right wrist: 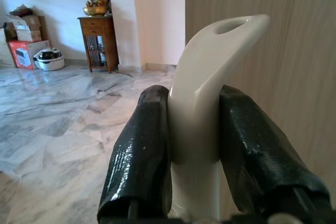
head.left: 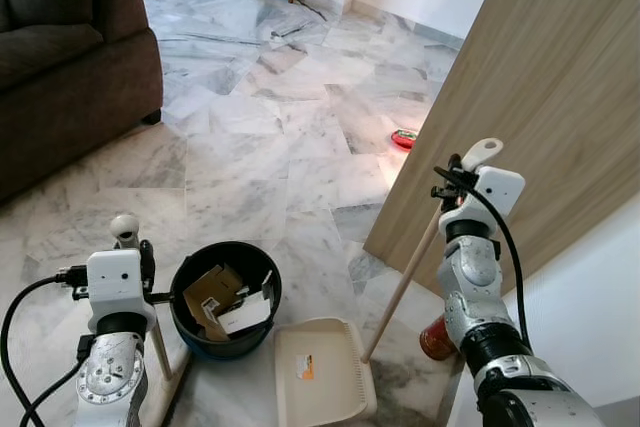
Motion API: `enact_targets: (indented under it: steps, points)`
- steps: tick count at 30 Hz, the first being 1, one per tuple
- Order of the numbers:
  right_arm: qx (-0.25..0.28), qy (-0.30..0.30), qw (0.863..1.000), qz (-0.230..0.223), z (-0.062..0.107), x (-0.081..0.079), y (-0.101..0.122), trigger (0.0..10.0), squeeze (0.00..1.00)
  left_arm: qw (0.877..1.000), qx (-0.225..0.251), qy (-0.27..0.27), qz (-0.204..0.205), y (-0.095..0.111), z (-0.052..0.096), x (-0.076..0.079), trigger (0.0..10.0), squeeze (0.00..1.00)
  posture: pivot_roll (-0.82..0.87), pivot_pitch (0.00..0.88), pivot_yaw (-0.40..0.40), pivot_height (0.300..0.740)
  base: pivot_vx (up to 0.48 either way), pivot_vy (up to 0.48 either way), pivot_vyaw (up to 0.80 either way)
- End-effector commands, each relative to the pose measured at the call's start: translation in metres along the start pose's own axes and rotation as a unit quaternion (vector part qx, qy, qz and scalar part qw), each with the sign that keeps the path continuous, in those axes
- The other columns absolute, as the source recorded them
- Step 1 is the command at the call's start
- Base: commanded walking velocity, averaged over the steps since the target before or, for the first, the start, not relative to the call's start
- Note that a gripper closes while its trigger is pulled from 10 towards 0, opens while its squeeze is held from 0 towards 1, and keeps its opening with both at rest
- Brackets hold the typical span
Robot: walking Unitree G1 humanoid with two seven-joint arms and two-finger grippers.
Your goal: Sweep floor
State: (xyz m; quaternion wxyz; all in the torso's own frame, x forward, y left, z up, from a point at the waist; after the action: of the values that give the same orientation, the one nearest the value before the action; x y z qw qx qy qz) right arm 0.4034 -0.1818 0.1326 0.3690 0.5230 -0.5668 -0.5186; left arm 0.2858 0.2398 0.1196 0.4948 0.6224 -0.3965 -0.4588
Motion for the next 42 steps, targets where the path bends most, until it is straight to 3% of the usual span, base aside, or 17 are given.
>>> enact_targets:
  steps: [1, 17, 42]
  points:
    - [0.012, -0.004, 1.0, 0.0, 0.001, 0.005, 0.003, 10.0, 0.0, 1.0, 0.021, -0.001, 0.006, 0.008, -0.003, 0.004, 10.0, 0.0, 0.19, 0.081, -0.159, 0.74, 0.0, 0.0, 0.0]
    - [0.007, 0.002, 1.0, 0.005, 0.0, 0.007, 0.001, 10.0, 0.0, 0.999, 0.021, -0.031, 0.02, 0.007, -0.001, 0.022, 10.0, 0.0, 0.18, 0.127, -0.161, 0.74, 0.0, 0.0, 0.0]
    - [0.005, -0.008, 1.0, 0.022, 0.003, 0.01, -0.002, 10.0, 0.0, 0.997, 0.047, -0.042, 0.036, 0.02, -0.004, 0.028, 10.0, 0.0, 0.17, 0.1, -0.153, 0.74, 0.0, 0.0, 0.0]
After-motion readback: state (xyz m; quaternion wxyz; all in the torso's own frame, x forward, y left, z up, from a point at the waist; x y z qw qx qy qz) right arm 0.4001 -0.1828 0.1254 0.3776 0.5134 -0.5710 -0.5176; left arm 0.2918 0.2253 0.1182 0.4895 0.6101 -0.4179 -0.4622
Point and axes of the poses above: a point about 5 cm out from each wrist's last joint towards the gripper, its own z axis pointing back from the gripper into the wrist, its own y axis along the axis of the wrist's last joint, x = y × z, the point moved 5 cm from there along -z, pointing out of the wrist towards the gripper
